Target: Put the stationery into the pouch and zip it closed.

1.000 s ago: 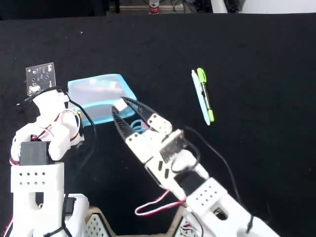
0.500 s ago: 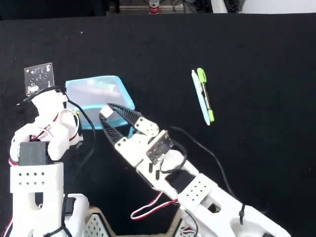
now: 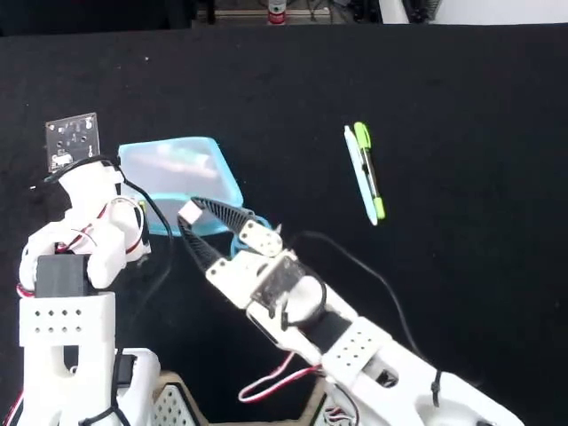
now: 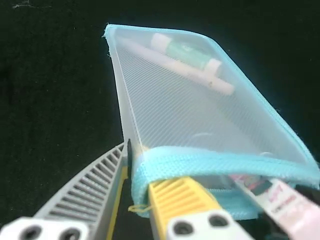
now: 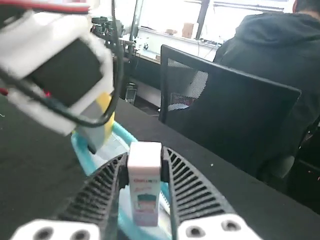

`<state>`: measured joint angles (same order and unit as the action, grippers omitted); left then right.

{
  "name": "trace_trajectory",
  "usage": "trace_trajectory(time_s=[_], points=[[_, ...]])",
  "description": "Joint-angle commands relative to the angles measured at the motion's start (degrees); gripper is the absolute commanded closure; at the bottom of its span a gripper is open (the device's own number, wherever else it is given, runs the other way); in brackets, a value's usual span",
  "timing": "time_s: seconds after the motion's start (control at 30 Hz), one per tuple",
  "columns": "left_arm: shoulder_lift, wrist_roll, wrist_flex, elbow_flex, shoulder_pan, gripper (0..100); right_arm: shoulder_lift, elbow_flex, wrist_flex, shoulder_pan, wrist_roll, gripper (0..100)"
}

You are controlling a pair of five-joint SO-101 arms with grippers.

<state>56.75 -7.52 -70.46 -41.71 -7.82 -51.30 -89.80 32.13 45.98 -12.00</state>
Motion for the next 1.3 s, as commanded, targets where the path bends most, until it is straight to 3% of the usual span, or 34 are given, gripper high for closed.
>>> trace_trajectory(time_s=[0.0, 0.23, 0.47, 0.63, 0.73, 0.83, 1.07, 1.27], points=[[0.44, 0.18, -0.18, 1.01, 0.22, 97, -6.2, -4.53, 0.88, 0.79, -1.41, 98.7], [0.44, 0.18, -0.18, 1.1, 0.22, 97, -13.32, -5.05, -6.07, 0.79, -1.58, 98.7], [0.44, 0.18, -0.18, 1.19, 0.22, 97, -13.49, 8.04, -32.53, 1.05, -0.88, 93.6], [0.44, 0.18, -0.18, 1.1, 0.22, 97, -13.49, 19.21, -52.48, 0.97, 12.13, 77.4], [0.44, 0.18, -0.18, 1.1, 0.22, 97, -13.49, 23.43, -59.16, 1.05, 15.38, 76.6], [0.44, 0.18, -0.18, 1.01, 0.22, 97, -13.93, 26.42, -59.52, 0.26, 15.3, 80.5], [0.44, 0.18, -0.18, 0.92, 0.22, 97, -13.49, 38.81, -68.48, -11.08, 10.64, 95.0], [0.44, 0.26, -0.18, 0.92, 0.22, 97, -8.48, 52.62, -85.71, -26.9, 13.89, 94.2]])
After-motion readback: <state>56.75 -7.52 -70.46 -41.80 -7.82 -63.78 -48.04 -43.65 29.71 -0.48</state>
